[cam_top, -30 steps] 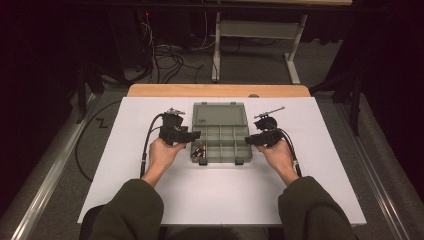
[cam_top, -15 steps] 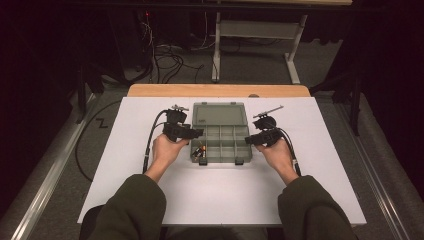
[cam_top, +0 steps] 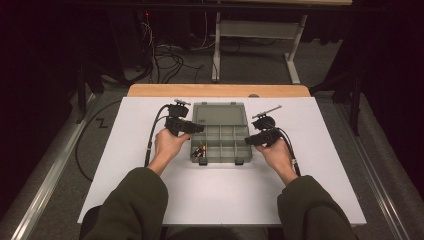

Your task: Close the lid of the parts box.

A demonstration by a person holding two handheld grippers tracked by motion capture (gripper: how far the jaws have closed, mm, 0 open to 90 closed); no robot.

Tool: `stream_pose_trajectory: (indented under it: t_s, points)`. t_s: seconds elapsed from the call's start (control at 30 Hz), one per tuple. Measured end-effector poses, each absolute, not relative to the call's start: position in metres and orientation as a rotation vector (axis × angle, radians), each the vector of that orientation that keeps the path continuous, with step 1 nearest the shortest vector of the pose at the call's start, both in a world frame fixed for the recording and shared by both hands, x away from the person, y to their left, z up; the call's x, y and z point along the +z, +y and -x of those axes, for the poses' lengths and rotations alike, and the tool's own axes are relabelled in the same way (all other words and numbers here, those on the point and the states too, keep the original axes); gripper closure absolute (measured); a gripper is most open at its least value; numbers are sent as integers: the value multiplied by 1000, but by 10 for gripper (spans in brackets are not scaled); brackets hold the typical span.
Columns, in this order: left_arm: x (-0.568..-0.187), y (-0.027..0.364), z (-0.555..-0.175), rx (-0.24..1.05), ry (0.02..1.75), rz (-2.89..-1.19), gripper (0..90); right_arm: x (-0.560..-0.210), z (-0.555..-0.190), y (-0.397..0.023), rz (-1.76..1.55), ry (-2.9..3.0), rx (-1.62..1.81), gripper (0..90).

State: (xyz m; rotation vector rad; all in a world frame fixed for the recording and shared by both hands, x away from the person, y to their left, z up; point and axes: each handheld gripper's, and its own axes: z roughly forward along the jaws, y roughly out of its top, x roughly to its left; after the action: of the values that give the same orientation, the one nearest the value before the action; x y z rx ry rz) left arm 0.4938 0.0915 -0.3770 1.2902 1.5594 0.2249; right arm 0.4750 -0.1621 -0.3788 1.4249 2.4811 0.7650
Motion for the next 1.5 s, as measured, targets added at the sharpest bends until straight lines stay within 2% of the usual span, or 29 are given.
stream_pose_trajectory:
  t_s: [1.5]
  points:
    - [-390,89,-564,149,1746,-1299,399,-379,-474,-161,-1430,2478,761,712]
